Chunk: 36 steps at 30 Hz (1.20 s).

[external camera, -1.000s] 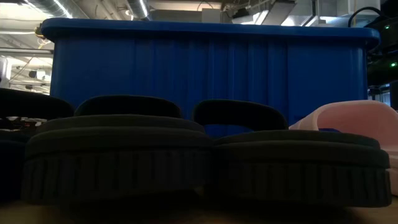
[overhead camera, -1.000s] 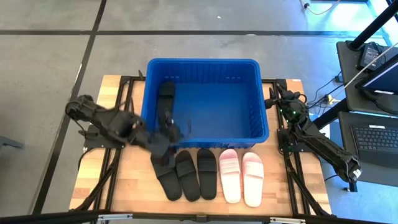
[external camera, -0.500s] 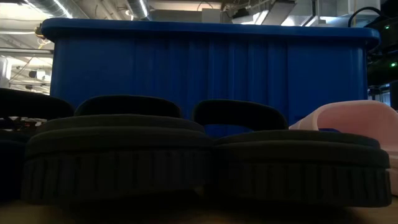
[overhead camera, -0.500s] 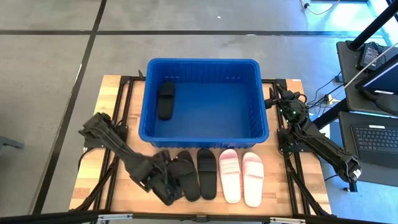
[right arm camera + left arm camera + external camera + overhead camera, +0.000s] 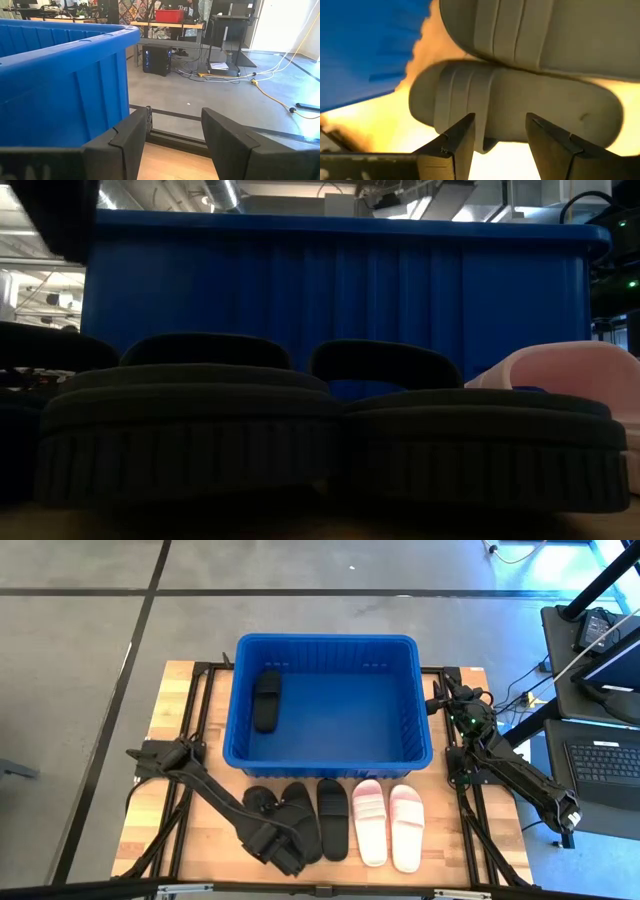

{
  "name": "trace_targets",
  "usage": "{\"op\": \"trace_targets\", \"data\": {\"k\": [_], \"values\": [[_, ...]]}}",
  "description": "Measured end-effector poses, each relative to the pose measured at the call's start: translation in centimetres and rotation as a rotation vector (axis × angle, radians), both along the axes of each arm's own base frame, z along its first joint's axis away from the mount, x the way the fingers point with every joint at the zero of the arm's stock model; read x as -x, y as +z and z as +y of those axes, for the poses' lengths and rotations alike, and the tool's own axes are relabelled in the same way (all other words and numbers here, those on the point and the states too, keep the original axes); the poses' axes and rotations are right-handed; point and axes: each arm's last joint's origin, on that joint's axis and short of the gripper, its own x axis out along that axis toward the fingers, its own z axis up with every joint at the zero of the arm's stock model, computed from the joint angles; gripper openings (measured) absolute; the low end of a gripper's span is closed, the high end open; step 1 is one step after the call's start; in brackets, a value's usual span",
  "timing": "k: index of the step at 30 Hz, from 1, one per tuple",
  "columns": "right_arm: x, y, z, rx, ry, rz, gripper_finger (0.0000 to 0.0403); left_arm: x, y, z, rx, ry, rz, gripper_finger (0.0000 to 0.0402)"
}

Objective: Pick and place slides into bin
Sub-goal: Put the black slide into the blue bin

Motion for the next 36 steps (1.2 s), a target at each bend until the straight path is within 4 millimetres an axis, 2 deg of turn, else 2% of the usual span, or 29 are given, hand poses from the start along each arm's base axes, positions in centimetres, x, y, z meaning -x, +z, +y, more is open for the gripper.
{"op": "trace_targets", "data": {"k": [12, 26, 36], "values": [[0.0, 0.0, 0.0, 0.000, 0.000, 0.000, 0.0193, -0.9, -3.4, -0.1, -0.044, 0.014, 0.116, 0.0167], [0.0, 0.0, 0.0, 0.001, 0.000, 0.003, 0.0193, 0.8, -6.3, 1.0, -0.094, 0.070, 0.278, 0.0167], [0.0, 0.0, 0.0, 0.001, 0.000, 0.003, 0.0193, 1.1, -6.9, 1.3, -0.119, 0.065, 0.284, 0.0167]]}}
